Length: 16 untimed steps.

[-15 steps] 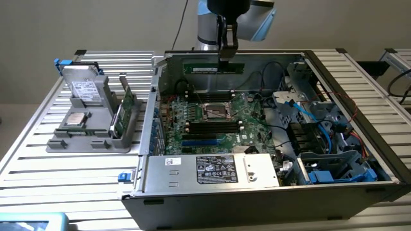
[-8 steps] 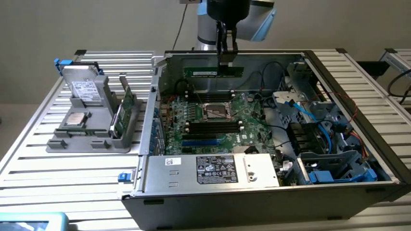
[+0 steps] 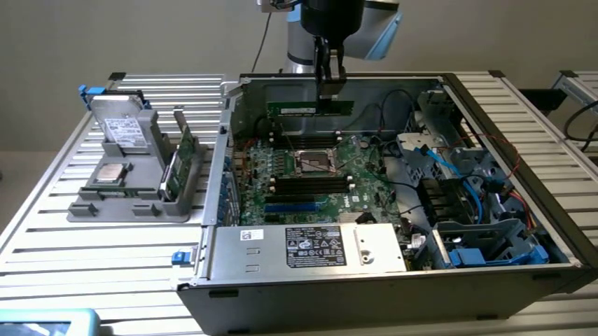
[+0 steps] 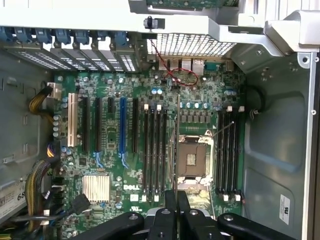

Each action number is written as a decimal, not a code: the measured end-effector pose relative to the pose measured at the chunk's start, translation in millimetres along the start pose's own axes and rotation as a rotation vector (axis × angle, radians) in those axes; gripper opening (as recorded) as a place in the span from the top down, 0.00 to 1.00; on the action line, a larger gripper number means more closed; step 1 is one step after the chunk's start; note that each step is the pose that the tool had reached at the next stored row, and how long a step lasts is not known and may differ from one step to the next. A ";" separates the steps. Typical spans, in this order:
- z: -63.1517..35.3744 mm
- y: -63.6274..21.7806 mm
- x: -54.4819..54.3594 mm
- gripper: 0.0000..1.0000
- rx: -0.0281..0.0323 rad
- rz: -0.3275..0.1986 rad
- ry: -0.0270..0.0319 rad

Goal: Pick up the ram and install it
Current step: 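Insert the ram into the slot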

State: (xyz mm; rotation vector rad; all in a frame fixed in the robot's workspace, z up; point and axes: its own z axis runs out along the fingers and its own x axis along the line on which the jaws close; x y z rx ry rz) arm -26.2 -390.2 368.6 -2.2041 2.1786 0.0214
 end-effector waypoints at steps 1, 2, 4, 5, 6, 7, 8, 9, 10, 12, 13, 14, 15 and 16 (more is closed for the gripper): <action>0.2 0.0 0.0 0.87 -0.0001 -0.002 0.0007; 0.4 0.0 0.1 0.87 0.0000 -0.003 0.0017; 1.3 0.1 0.1 0.87 -0.0001 -0.003 0.0046; 2.1 0.1 0.2 0.87 -0.0001 -0.003 0.0073; 2.9 0.1 0.2 0.87 -0.0001 -0.003 0.0117; 3.7 0.1 0.2 0.87 0.0000 -0.003 0.0165; 4.4 0.1 0.2 0.87 -0.0001 -0.004 0.0220; 4.7 0.1 0.3 0.87 -0.0001 -0.004 0.0244; 4.7 0.1 0.3 0.87 -0.0001 -0.004 0.0245; 5.1 0.1 0.3 0.87 0.0001 -0.004 0.0253; 5.9 0.1 0.3 0.87 0.0000 -0.004 0.0266; 7.4 0.1 0.3 0.87 -0.0001 -0.004 0.0270; 9.2 -0.1 0.3 0.87 -0.0001 -0.004 0.0271; 11.0 -0.6 0.4 0.87 -0.0001 -0.004 0.0272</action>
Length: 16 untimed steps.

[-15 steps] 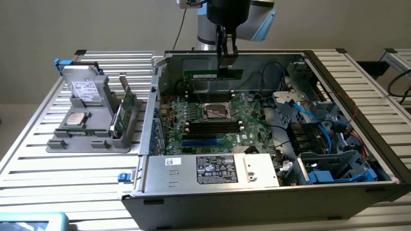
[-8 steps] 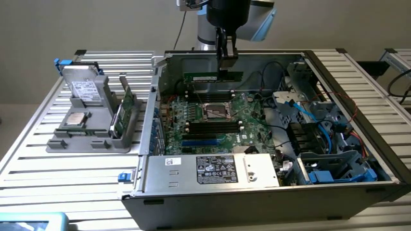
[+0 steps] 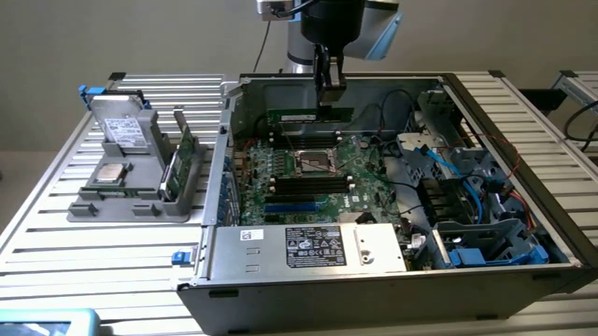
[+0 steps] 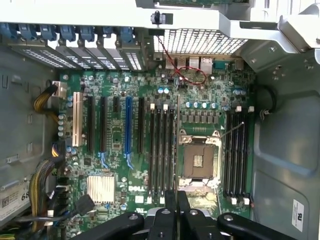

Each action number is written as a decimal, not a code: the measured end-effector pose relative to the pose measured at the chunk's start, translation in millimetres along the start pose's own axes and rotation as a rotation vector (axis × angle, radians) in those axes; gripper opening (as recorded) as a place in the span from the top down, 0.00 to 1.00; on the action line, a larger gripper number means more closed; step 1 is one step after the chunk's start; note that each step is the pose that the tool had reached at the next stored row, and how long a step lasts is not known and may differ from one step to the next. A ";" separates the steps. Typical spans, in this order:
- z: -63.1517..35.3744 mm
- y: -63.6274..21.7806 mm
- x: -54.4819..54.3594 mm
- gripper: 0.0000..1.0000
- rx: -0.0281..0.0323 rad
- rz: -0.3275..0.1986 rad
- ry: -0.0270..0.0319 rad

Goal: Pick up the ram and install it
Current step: 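Insert the ram into the slot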

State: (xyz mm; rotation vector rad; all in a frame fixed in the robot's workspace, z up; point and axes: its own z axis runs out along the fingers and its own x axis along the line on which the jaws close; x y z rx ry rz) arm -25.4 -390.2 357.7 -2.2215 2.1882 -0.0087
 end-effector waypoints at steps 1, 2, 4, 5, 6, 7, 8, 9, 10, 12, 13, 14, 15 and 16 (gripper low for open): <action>1.8 -0.4 0.0 0.87 0.0000 0.000 0.0000; 3.6 -0.9 0.0 0.87 0.0000 0.000 0.0000; 7.2 -1.7 0.1 0.87 0.0000 0.000 0.0006; 8.8 -1.8 0.1 0.87 0.0001 0.000 0.0013; 10.2 -1.8 0.1 0.87 0.0000 0.000 0.0029; 11.5 -1.8 0.1 0.87 -0.0001 0.000 0.0053; 12.6 -1.8 0.1 0.87 -0.0002 0.000 0.0086; 13.7 -1.8 0.1 0.87 -0.0002 0.000 0.0123; 14.7 -1.7 0.2 0.87 -0.0003 0.000 0.0157; 17.2 -1.7 0.2 0.87 -0.0003 0.000 0.0213; 18.2 -1.7 0.2 0.87 -0.0004 -0.001 0.0242; 19.4 -1.7 0.3 0.87 -0.0003 -0.001 0.0268; 20.6 -1.7 0.3 0.87 -0.0004 -0.001 0.0291; 22.0 -2.0 0.3 0.87 -0.0005 -0.001 0.0304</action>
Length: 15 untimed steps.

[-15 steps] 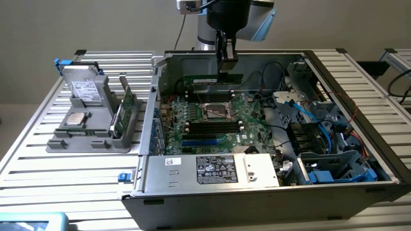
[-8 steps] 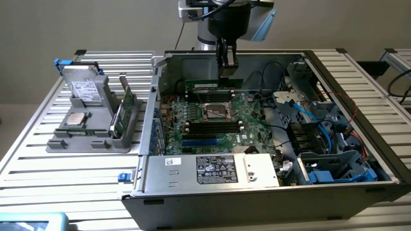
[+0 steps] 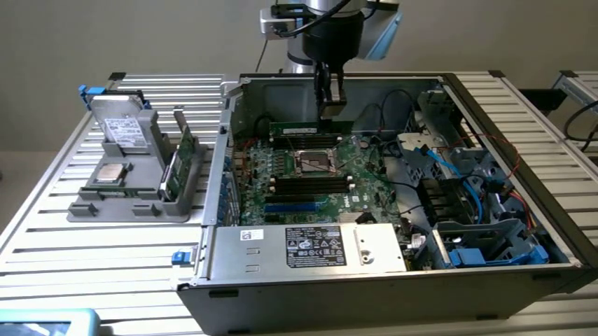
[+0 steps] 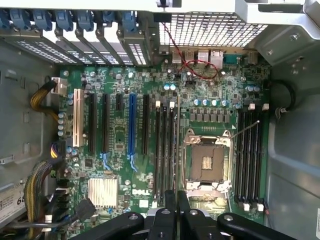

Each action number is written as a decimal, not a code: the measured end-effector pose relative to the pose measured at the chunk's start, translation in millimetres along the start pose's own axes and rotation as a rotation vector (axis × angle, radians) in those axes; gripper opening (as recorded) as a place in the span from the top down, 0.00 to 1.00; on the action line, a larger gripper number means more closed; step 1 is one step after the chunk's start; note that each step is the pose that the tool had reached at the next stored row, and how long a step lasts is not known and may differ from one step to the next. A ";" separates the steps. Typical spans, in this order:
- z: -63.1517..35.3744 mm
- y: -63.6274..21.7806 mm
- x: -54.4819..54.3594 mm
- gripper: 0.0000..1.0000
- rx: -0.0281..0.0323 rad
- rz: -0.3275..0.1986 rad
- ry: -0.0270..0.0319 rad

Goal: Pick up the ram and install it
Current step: 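Insert the ram into the slot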

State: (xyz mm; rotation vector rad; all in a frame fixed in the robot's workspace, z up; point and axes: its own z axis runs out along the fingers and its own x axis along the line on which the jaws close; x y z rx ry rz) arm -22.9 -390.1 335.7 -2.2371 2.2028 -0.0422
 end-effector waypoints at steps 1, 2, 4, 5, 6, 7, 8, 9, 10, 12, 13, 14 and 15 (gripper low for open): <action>1.8 -0.6 0.0 0.87 0.0000 0.000 0.0006; 3.6 -1.4 0.0 0.87 0.0000 0.000 0.0008; 7.3 -3.4 -0.2 0.87 0.0001 0.001 0.0007; 9.1 -4.3 -0.3 0.87 0.0000 0.002 0.0007; 10.9 -5.1 -0.5 0.87 -0.0001 0.003 0.0008; 12.7 -5.7 -0.6 0.87 -0.0001 0.004 0.0008; 14.5 -6.1 -0.7 0.87 -0.0001 0.006 0.0008; 16.1 -6.4 -0.7 0.87 -0.0001 0.008 0.0009; 17.5 -6.4 -0.8 0.87 -0.0002 0.010 0.0011; 19.9 -6.4 -0.8 0.87 -0.0003 0.013 0.0041; 20.7 -6.5 -0.8 0.87 -0.0004 0.013 0.0077; 21.5 -6.6 -0.8 0.87 -0.0003 0.013 0.0111; 22.5 -6.5 -0.8 0.87 0.0000 0.013 0.0145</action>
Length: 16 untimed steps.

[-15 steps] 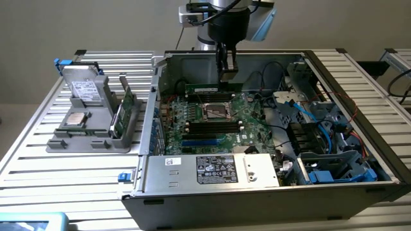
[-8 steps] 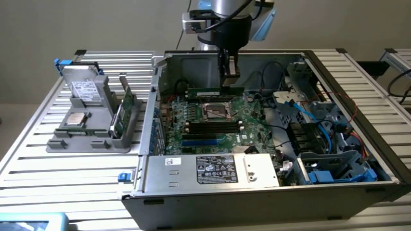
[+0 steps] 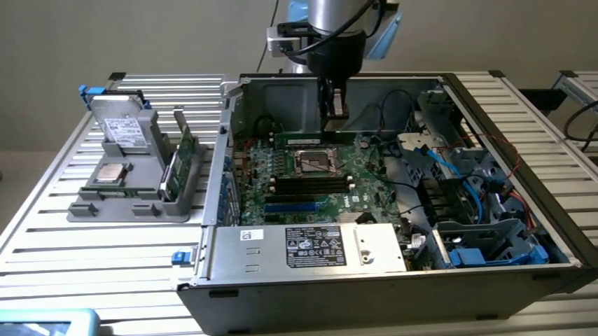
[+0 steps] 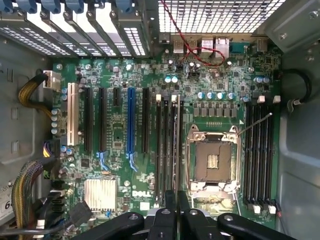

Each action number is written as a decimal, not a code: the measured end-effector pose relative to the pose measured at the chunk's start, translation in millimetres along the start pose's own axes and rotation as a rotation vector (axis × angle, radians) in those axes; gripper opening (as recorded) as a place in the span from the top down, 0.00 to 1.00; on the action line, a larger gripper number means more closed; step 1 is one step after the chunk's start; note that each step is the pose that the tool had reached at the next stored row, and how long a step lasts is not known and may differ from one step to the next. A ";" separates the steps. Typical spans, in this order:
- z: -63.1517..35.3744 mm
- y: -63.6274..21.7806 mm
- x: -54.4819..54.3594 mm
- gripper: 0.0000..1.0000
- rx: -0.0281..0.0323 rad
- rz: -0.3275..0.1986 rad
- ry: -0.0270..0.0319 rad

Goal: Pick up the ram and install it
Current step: 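Insert the ram into the slot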

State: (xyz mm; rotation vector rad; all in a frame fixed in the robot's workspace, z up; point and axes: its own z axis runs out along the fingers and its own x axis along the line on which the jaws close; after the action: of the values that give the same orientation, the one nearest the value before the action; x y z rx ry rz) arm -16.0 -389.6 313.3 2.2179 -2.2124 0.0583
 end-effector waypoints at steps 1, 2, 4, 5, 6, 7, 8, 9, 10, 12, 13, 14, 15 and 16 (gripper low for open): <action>0.9 0.0 0.0 0.87 0.0000 0.000 0.0034; 1.9 0.0 0.0 0.87 0.0002 0.000 0.0062; 3.4 0.1 -0.1 0.87 0.0005 0.000 0.0080; 3.4 0.1 -0.1 0.87 0.0004 0.000 0.0082; 3.4 0.1 -0.1 0.87 0.0004 0.000 0.0083; 3.5 0.1 -0.1 0.87 0.0004 0.000 0.0083; 3.5 0.1 -0.1 0.87 0.0005 0.000 0.0082; 3.6 0.1 -0.1 0.87 0.0005 0.000 0.0081; 4.3 0.1 -0.2 0.87 0.0007 0.000 0.0077; 6.3 0.2 -0.2 0.87 0.0015 0.000 0.0079; 11.9 0.2 -0.4 0.87 0.0034 0.000 0.0081; 17.8 0.4 -0.4 0.87 0.0053 0.000 0.0080; 22.1 0.5 1.2 0.87 0.0059 0.000 0.0081; 26.6 0.6 3.3 0.87 0.0069 0.001 0.0079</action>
State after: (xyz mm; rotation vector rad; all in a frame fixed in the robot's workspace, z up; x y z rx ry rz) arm -16.0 -393.8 286.8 2.2163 -2.2125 0.0746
